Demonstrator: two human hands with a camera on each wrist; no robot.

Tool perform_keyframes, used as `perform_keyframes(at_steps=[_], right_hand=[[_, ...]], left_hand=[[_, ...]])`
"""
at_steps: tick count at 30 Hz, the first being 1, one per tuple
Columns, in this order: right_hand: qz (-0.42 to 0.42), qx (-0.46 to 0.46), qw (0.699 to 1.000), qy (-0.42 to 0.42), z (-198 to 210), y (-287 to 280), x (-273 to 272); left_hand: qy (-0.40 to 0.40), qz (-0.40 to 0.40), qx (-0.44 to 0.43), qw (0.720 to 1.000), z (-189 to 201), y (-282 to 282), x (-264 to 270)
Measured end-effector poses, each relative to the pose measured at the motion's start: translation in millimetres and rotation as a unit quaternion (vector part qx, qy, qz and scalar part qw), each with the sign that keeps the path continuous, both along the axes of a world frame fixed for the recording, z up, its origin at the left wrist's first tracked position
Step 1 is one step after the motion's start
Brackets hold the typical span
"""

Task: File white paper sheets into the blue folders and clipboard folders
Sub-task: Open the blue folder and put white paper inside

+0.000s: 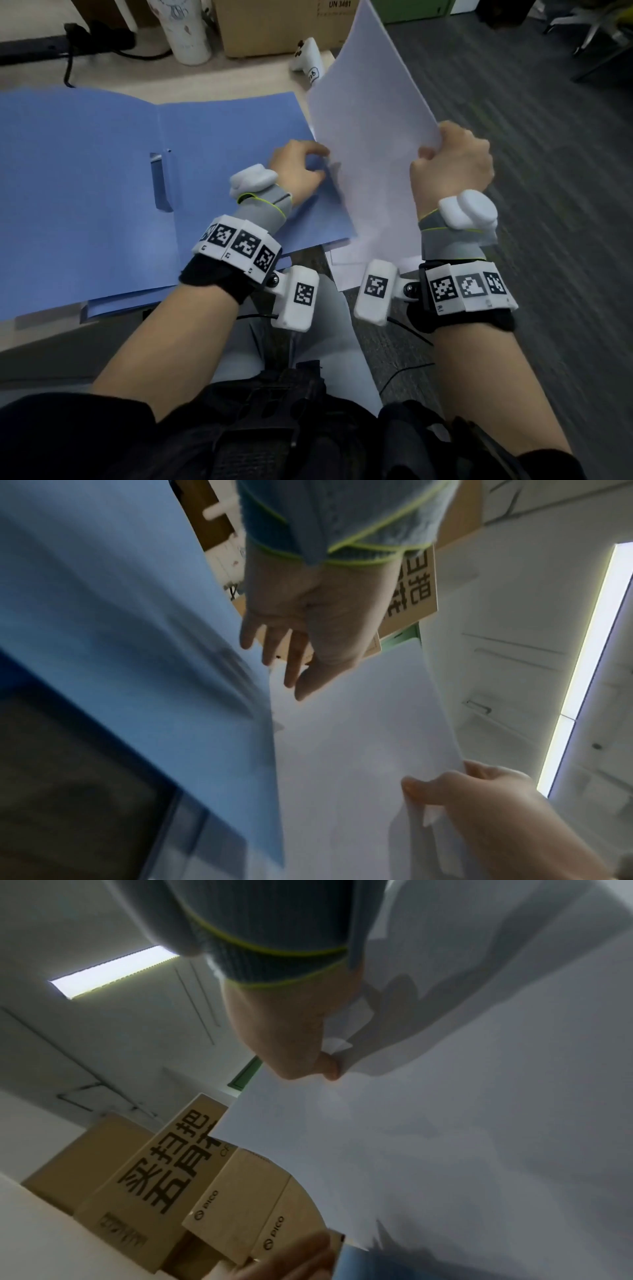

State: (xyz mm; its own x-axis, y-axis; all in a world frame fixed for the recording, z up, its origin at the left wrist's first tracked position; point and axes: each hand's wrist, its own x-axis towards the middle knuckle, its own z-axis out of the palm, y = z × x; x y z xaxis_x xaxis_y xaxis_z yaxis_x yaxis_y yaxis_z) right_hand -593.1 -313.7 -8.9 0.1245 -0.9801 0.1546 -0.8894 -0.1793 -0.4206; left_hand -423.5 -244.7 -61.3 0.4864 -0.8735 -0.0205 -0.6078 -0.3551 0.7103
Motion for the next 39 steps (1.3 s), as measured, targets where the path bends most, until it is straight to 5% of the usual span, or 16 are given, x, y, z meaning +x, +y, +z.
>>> perform_keyframes(at_steps=[8,10,13,16,23,27,31,39], right_hand=[[0.017,-0.168,0.978,-0.124,37,32,19],[-0.018,-0.342,0.923,-0.176,42,34,34],[0.021,-0.428,0.858,-0.283,51,50,56],[0.097,-0.373,0.856,-0.345,55,50,61],[0.208,-0.104,0.823,-0.519,35,54,86],[0.194,0.041,0.788,-0.583,5,50,91],[0.158,0.133,0.795,-0.57,-23,51,92],[0.153,0.131,0.793,-0.574,-22,46,107]], left_hand=[[0.11,0.037,0.008,0.993,-5,15,20],[0.13,0.049,-0.004,0.99,2,19,24],[0.171,0.067,-0.069,0.98,21,34,41],[0.195,0.084,-0.187,0.959,42,38,52],[0.095,0.199,-0.392,0.893,52,74,83],[0.082,0.197,-0.377,0.901,28,88,82],[0.075,0.187,-0.326,0.924,12,92,74],[0.067,0.185,-0.328,0.924,21,94,79]])
